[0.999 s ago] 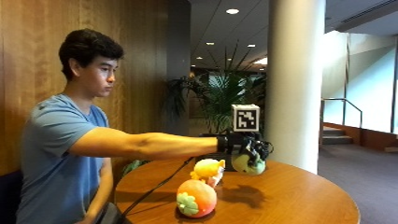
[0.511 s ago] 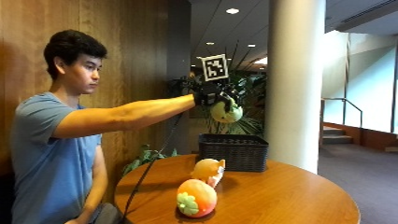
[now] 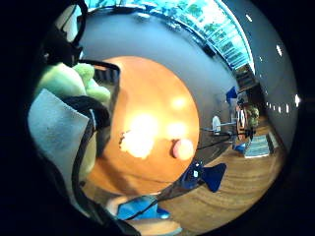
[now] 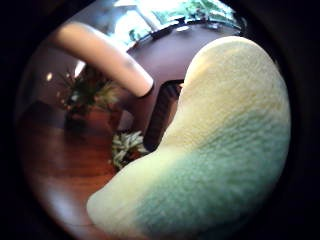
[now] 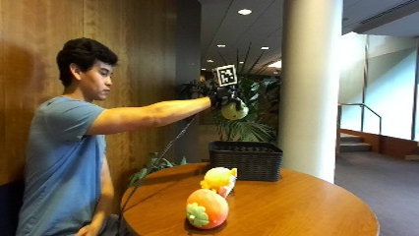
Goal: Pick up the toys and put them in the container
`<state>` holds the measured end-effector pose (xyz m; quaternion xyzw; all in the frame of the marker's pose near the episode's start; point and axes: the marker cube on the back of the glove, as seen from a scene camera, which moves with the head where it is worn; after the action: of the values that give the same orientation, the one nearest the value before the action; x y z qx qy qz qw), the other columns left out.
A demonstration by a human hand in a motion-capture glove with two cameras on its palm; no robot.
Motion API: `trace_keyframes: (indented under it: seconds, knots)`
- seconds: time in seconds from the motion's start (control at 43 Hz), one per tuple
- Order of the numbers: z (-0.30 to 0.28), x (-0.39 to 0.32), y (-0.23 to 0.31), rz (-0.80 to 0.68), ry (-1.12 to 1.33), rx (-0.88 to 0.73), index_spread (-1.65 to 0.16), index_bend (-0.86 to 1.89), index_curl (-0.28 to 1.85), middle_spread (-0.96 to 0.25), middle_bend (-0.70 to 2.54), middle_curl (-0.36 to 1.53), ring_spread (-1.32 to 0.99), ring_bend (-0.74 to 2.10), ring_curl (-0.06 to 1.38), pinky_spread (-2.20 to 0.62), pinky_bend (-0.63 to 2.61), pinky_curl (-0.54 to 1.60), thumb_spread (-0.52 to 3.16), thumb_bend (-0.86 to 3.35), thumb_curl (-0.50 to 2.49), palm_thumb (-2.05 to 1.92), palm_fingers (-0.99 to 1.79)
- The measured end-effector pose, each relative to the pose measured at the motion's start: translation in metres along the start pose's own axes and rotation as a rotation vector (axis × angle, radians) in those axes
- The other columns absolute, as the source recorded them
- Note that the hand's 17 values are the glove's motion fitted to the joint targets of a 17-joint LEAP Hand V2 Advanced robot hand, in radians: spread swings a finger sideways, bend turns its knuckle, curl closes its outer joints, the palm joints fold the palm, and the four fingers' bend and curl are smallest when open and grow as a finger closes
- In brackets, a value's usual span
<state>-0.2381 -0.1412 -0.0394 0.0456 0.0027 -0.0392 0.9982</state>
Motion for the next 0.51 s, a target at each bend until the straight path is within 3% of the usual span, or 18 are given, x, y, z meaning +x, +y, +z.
trace_keyframes:
  seconds: [0.256, 0.441, 0.488, 0.511]
  knots:
    - [0.040, -0.001, -0.004, -0.024, -0.073, -0.039, -0.35, 0.15, 0.51, -0.33, 0.42, 0.72, -0.44, 1.04, 0.63, -0.38, 1.20, 0.46, 1.20, 0.05, 0.65, 0.50, 0.60]
    - [0.070, -0.016, -0.015, 0.056, -0.159, -0.128, -0.34, 0.15, 0.53, -0.32, 0.42, 0.76, -0.42, 1.04, 0.63, -0.36, 1.21, 0.46, 1.27, 0.03, 0.64, 0.46, 0.56]
    - [0.075, -0.018, -0.017, 0.091, -0.180, -0.158, -0.34, 0.14, 0.53, -0.32, 0.43, 0.77, -0.41, 1.02, 0.63, -0.35, 1.21, 0.46, 1.30, 0.01, 0.63, 0.43, 0.52]
    - [0.078, -0.016, -0.016, 0.088, -0.167, -0.175, -0.33, 0.20, 0.55, -0.29, 0.38, 0.75, -0.39, 0.91, 0.60, -0.31, 1.18, 0.45, 1.31, -0.05, 0.60, 0.32, 0.34]
